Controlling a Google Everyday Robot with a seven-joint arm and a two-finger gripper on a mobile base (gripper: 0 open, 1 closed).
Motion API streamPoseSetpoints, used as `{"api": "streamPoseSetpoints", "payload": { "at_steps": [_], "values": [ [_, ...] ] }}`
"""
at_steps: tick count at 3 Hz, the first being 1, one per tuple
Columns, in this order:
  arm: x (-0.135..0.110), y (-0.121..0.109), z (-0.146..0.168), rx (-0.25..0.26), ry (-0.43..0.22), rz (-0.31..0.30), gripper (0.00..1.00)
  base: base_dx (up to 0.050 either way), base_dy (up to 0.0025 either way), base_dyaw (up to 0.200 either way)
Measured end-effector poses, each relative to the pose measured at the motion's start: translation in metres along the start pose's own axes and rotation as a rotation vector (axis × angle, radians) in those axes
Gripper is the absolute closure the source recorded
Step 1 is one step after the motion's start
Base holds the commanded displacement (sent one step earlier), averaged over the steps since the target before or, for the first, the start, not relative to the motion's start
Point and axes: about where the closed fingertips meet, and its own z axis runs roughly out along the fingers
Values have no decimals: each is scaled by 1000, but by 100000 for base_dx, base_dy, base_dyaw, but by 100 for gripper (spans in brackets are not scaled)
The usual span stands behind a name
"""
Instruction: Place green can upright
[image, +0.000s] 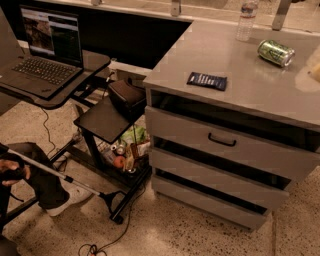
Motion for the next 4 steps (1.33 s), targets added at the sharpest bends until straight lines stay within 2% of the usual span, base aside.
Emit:
{"api": "streamPoseSetpoints", "payload": {
  "at_steps": [4],
  "values": [
    [-1,0,-1,2,-1,-1,0,0,1,-9930]
  ]
}}
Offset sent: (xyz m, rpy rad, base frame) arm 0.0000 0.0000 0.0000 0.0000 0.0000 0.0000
